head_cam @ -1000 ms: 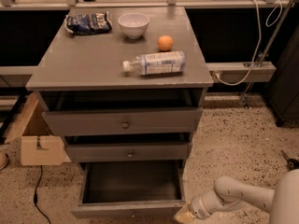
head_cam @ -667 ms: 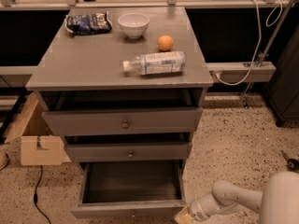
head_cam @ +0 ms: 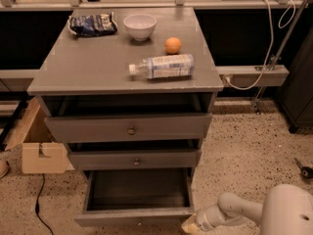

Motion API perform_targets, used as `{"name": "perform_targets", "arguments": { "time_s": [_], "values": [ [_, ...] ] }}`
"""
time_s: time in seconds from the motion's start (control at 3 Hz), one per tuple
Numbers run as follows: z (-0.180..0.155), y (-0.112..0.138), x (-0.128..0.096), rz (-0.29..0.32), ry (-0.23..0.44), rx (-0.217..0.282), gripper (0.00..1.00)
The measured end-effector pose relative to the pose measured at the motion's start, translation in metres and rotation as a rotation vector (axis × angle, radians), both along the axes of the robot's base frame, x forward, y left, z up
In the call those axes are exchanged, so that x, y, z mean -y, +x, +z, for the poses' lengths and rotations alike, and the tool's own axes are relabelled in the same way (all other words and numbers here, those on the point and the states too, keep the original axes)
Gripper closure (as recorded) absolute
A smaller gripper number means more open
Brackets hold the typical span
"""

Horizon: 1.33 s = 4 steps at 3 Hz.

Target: Close bottom drawer

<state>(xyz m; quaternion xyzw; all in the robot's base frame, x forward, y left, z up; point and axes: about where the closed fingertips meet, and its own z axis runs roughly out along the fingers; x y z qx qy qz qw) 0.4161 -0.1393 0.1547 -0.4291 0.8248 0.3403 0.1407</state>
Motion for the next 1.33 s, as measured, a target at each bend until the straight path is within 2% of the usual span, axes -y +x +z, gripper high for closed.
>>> {"name": "perform_targets", "arguments": {
  "time_s": [0.33,0.67,1.0,1.33],
  "values": [
    [0.0,0.0,0.0,0.0,0.0,0.0,1.0],
    [0.0,0.023,-0.012,-0.028,0.001,0.109,1.0],
    [0.0,0.023,-0.012,-0.028,0.002,0.109,1.0],
    [-0.005,0.043,-0.023,-0.034,0.022,0.205,1.0]
  ]
}}
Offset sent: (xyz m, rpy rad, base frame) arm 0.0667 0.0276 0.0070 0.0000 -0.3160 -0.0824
